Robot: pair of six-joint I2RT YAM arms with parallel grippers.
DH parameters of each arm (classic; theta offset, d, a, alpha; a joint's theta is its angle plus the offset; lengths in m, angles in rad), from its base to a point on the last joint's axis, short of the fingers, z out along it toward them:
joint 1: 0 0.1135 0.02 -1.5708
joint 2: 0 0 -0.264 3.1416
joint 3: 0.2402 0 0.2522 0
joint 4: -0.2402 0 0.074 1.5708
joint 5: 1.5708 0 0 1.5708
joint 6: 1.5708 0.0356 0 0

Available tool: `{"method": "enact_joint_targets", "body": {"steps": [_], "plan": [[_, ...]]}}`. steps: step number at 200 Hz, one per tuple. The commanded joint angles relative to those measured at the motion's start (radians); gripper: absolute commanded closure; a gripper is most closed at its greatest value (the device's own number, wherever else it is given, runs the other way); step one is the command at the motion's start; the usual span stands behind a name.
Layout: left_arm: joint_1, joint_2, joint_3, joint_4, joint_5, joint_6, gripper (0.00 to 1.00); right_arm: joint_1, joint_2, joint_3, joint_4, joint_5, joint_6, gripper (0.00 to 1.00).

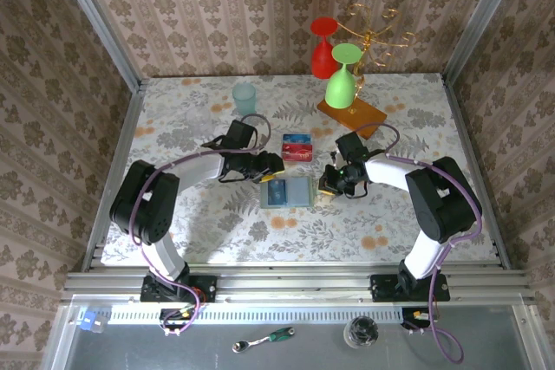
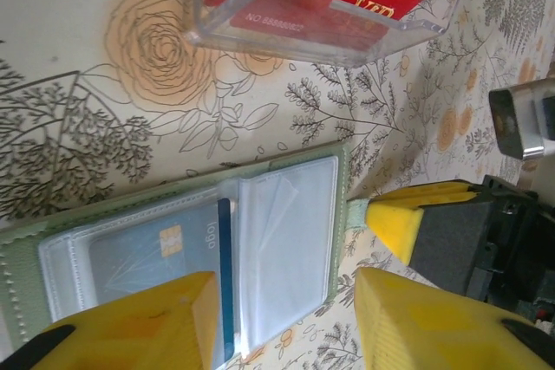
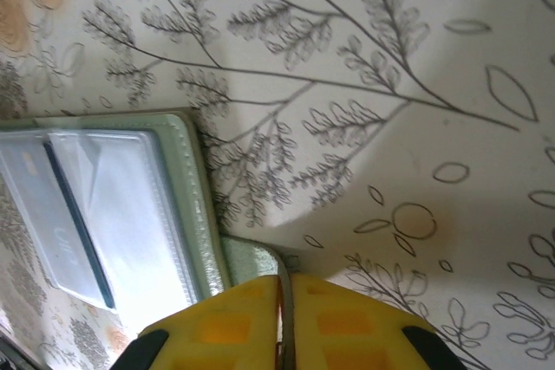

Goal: Take the credit cards out of the card holder

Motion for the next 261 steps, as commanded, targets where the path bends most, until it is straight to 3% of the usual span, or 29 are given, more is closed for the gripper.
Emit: {"method": "enact_joint_targets", "body": {"steps": [1,66,148,170,232,261], "plan": [[0.015,-0.036,0.012,-0.078,-0.006,0.055,0.54,-0.003,0.017,0.039,-0.022,-0.018,0.002,0.89],[0.033,-0.051,-0.013,-0.131,-0.046,0.101,0.59,-0.001,0.018,0.045,-0.053,-0.025,-0.008,0.9],[0.037,-0.081,-0.11,-0.088,-0.069,0.108,0.74,0.0,-0.014,-0.002,-0.056,-0.011,-0.001,0.91],[0.036,-0.083,-0.137,-0.061,-0.069,0.102,0.76,0.0,-0.031,-0.011,-0.069,0.01,0.0,0.81],[0.036,-0.047,-0.134,-0.034,-0.05,0.117,0.88,0.002,-0.154,0.056,-0.169,0.139,-0.025,0.75],[0.038,-0.036,-0.131,-0.027,-0.041,0.124,0.91,0.015,-0.165,0.103,-0.163,0.115,-0.012,0.74]]}}
